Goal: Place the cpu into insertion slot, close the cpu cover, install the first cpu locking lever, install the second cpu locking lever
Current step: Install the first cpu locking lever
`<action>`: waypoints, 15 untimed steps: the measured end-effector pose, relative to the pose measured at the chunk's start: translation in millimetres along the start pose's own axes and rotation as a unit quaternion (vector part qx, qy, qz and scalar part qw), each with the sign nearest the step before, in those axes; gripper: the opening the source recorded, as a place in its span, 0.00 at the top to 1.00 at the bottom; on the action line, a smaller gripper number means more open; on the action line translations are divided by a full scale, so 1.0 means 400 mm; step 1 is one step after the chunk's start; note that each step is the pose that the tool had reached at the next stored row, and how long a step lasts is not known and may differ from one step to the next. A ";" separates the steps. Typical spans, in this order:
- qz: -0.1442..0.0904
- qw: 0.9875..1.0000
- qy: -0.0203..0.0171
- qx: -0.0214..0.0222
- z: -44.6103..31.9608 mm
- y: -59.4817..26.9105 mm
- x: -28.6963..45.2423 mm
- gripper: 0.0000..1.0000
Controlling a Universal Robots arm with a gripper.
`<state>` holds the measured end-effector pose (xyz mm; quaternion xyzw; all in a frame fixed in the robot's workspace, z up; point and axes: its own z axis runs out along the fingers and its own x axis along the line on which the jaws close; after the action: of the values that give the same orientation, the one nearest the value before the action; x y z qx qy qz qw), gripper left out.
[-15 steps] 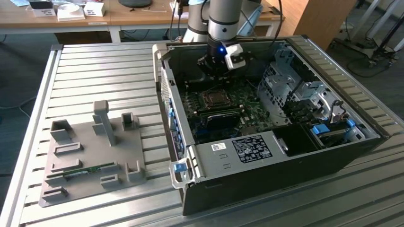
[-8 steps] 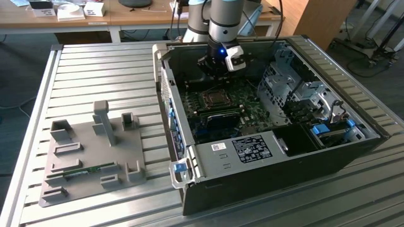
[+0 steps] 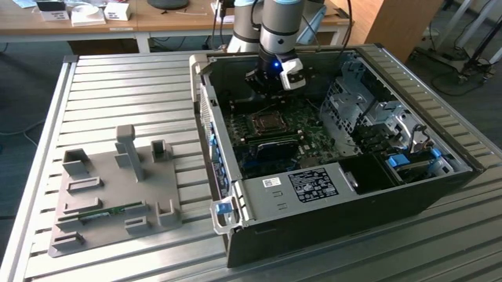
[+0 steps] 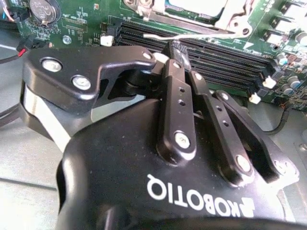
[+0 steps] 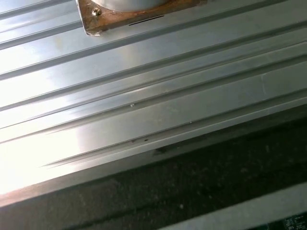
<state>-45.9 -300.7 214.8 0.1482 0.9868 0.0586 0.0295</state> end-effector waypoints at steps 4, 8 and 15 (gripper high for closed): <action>0.000 1.000 0.001 -0.002 -0.001 -0.007 -0.002 0.89; 0.000 1.000 0.001 -0.005 -0.001 -0.011 -0.003 0.89; 0.000 1.000 0.002 -0.006 0.000 -0.015 -0.002 0.89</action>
<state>-46.6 -306.5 214.3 0.1483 0.9864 0.0645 0.0287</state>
